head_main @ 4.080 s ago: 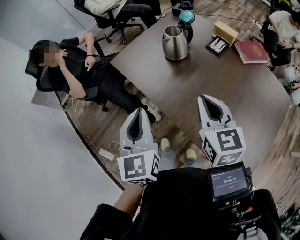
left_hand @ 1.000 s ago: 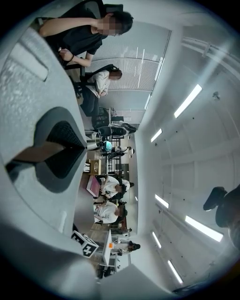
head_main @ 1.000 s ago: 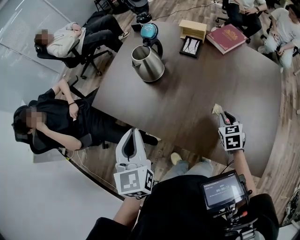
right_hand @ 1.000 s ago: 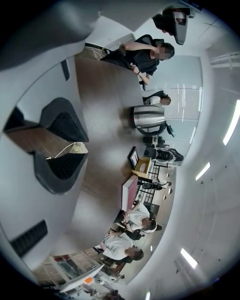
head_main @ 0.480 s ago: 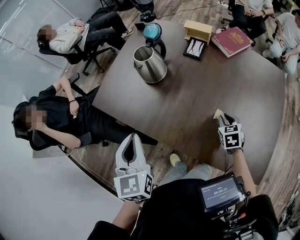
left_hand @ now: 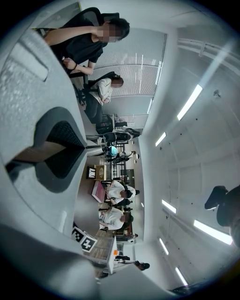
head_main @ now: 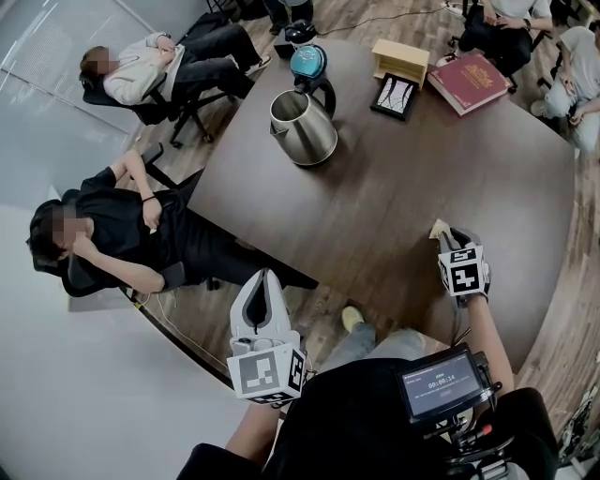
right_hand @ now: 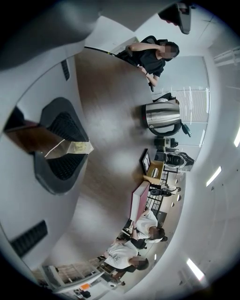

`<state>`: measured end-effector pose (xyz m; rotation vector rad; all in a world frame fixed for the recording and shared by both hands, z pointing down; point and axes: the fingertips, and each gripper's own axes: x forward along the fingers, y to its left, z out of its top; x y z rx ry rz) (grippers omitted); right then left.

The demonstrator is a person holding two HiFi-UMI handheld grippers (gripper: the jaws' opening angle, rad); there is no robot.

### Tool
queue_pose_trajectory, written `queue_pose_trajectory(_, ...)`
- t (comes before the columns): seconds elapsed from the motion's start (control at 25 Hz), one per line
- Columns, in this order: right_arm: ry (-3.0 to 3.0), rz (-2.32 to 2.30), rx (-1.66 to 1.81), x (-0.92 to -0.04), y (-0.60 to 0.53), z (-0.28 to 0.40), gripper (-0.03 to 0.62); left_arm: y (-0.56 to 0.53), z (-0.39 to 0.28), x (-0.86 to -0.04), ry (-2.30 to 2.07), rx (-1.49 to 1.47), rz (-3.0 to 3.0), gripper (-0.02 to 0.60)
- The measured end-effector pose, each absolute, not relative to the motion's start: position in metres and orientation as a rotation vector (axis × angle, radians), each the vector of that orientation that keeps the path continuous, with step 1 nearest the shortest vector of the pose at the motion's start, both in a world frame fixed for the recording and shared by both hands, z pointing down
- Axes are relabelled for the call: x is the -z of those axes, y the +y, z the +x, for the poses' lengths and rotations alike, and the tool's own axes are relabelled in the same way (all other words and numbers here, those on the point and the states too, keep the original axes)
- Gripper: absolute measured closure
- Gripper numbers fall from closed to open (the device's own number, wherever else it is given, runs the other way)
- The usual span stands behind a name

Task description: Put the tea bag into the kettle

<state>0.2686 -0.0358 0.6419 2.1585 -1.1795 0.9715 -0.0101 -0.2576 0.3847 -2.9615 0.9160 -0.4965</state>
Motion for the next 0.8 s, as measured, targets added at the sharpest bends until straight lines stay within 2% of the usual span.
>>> queue_pose_trajectory(0.28, -1.173, 2.133, -0.991, -0.6496, -0.034, 0.27, 0.516, -0.257, -0.0142, -0.3835, 0.932, 0.499, -2.954, 0.577)
queue_pose_trajectory(0.64, -1.156, 2.149, -0.973, -0.6468, -0.0352, 0.2744, 0.585, -0.2561, -0.0152, -0.384, 0.938, 0.496, -2.946, 0.577)
queue_pose_trajectory(0.8, -1.156, 2.15, -0.975, -0.6475, -0.0349, 0.2743, 0.586, -0.2563, -0.0169, -0.3837, 0.946, 0.497, -2.944, 0.577)
